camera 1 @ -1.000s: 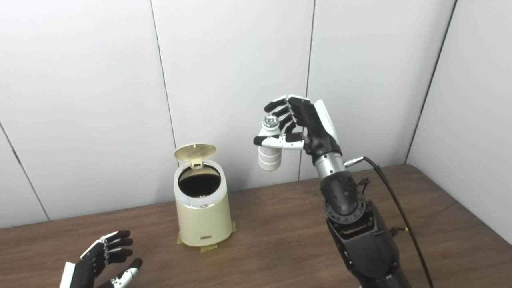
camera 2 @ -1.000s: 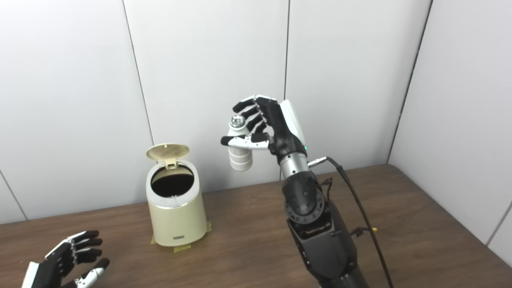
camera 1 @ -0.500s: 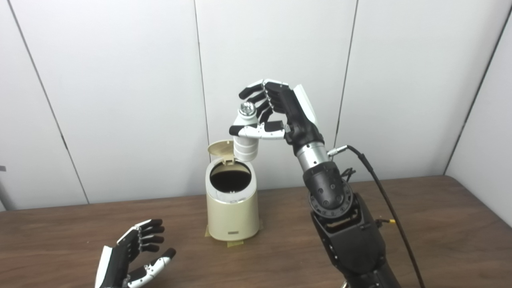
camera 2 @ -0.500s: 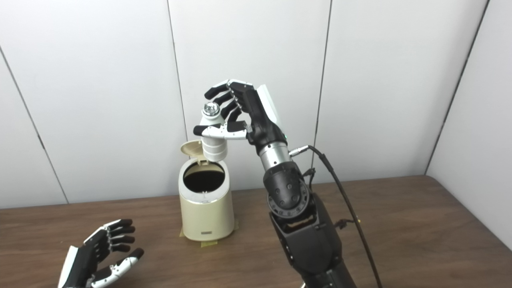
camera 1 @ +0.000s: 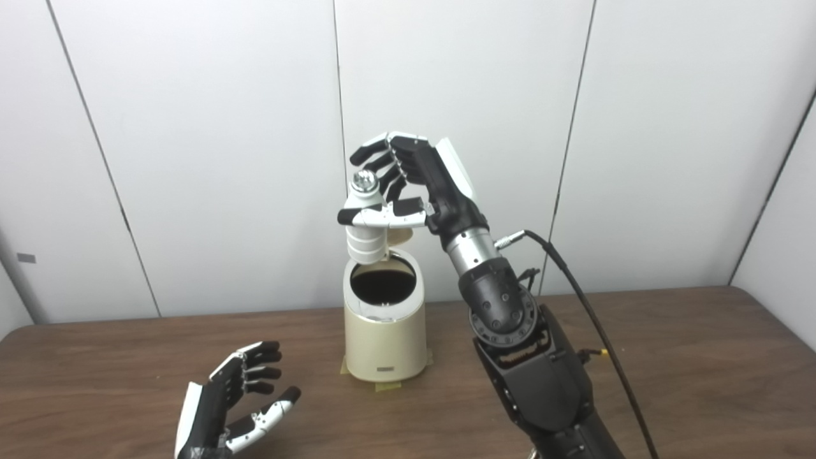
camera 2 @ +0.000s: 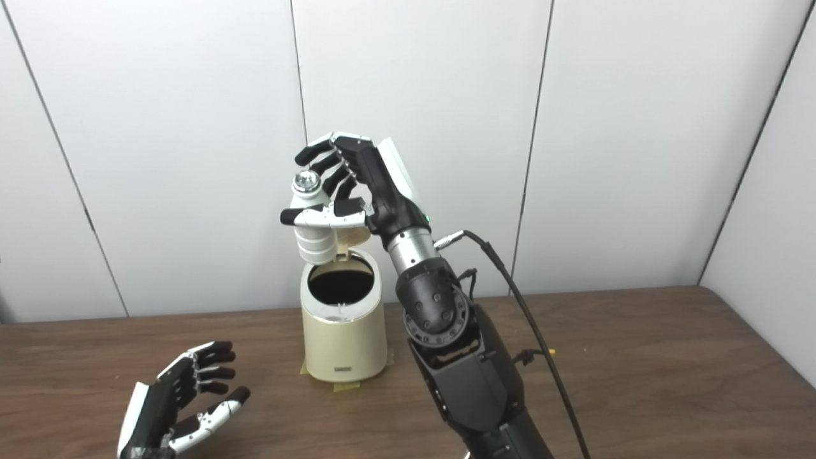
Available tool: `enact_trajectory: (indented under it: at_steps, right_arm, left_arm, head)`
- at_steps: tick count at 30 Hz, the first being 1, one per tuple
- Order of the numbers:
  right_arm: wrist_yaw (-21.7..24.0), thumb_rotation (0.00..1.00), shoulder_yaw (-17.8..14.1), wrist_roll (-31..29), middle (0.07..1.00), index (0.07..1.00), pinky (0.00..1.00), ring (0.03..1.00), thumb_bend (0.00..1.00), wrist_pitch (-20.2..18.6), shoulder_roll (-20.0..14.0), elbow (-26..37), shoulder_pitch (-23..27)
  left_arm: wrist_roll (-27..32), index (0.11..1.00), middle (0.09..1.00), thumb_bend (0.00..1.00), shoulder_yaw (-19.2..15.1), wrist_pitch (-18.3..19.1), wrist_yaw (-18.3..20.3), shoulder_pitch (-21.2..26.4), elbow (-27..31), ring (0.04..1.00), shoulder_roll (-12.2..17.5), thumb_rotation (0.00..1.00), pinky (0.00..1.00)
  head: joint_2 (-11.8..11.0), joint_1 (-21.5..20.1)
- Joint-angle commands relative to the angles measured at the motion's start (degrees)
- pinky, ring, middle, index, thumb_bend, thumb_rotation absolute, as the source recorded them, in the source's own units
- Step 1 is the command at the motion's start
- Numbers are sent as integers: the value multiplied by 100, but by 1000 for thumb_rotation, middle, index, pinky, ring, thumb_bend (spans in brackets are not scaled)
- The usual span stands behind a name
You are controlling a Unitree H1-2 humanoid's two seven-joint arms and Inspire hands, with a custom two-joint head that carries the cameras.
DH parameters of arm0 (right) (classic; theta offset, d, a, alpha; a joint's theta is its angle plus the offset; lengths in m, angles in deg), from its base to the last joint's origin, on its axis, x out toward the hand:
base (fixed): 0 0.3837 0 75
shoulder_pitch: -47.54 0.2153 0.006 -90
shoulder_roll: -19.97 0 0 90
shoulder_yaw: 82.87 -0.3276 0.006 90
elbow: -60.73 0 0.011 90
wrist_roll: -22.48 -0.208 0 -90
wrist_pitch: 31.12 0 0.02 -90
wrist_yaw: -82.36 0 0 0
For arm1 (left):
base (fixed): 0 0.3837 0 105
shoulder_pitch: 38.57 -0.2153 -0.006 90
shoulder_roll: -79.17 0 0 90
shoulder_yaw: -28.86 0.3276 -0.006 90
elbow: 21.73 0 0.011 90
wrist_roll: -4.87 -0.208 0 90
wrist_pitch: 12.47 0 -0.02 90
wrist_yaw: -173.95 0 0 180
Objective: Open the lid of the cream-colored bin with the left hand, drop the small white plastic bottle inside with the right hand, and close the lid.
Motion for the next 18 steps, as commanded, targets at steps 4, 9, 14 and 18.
enact_trajectory:
  at_steps: [4,9,14,18]
  right_arm:
    - [-31,0,-30,-122,514,526,279,390,511,610,52,-190,237]
    - [-41,0,-7,-173,513,544,295,403,499,1132,12,-574,248]
    - [-41,0,25,-109,518,547,308,419,492,1725,-123,-1050,274]
    - [-96,0,52,10,517,550,310,417,491,2066,-231,-1368,329]
  left_arm:
    - [-16,753,730,632,25,-200,-71,139,97,661,-53,108,574]
    - [-25,746,723,632,26,-230,-73,126,126,649,-47,108,559]
    - [-17,739,711,639,13,-232,-84,120,125,639,-50,107,558]
    - [-16,741,708,640,14,-222,-86,114,141,640,-54,101,570]
  head:
    - [15,22]
    - [44,57]
    - [62,43]
    - [59,43]
